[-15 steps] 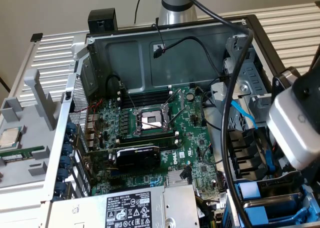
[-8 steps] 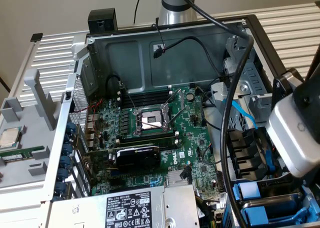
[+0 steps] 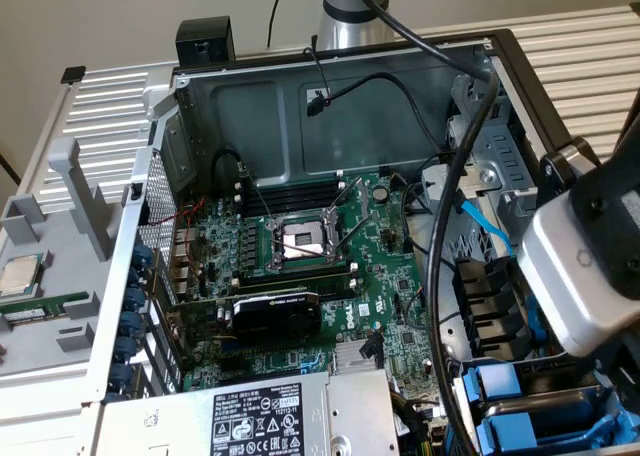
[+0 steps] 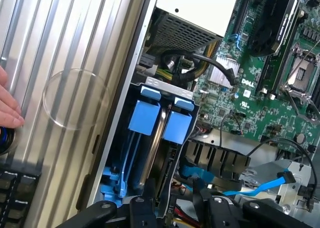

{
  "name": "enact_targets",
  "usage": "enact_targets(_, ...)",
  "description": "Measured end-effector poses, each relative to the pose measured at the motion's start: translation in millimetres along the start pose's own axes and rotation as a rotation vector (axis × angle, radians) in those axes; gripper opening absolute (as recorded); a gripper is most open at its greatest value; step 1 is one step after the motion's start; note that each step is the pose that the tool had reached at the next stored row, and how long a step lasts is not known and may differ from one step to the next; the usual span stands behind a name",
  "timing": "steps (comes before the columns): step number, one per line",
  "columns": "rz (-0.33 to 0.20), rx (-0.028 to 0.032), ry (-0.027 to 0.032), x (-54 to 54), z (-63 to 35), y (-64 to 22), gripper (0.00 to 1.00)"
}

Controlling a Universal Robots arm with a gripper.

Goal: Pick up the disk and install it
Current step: 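Insert the first disk wire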

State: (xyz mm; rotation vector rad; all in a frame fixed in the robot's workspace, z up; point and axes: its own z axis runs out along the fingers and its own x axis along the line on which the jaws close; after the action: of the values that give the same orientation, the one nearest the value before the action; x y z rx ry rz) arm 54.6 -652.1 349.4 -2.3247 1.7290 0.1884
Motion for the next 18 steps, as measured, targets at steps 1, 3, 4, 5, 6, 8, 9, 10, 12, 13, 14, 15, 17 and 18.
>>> enact_targets(1,0.001,0.0018,-0.0056,-0.4,-0.1,1.1,0.43)
enact_targets(3,0.002,0.0061,-0.0184,-0.5,-0.1,2.1,0.43)
enact_targets(4,0.003,0.0070,-0.0206,0.1,-0.2,2.3,0.43)
enact_targets(5,0.004,0.0074,-0.0216,0.9,-0.4,2.6,0.43)
enact_targets(6,0.004,0.0078,-0.0222,2.1,-0.6,3.0,0.43)
enact_targets(8,0.006,0.0093,-0.0255,4.8,-1.3,3.8,0.43)
enact_targets(9,0.006,0.0107,-0.0298,6.2,-1.6,4.2,0.43)
enact_targets(10,0.007,0.0125,-0.0354,7.5,-1.9,4.6,0.43)
enact_targets(12,0.009,0.0171,-0.0492,8.8,-1.8,5.1,0.43)
enact_targets(13,0.010,0.0196,-0.0566,9.1,-1.6,5.1,0.43)
enact_targets(14,0.011,0.0216,-0.0624,9.5,-1.2,5.2,0.43)
enact_targets(15,0.013,0.0232,-0.0662,9.8,-1.0,5.3,0.43)
enact_targets(17,0.015,0.0251,-0.0702,10.4,-0.3,5.6,0.43)
enact_targets(18,0.017,0.0257,-0.0710,10.7,-0.2,5.6,0.43)
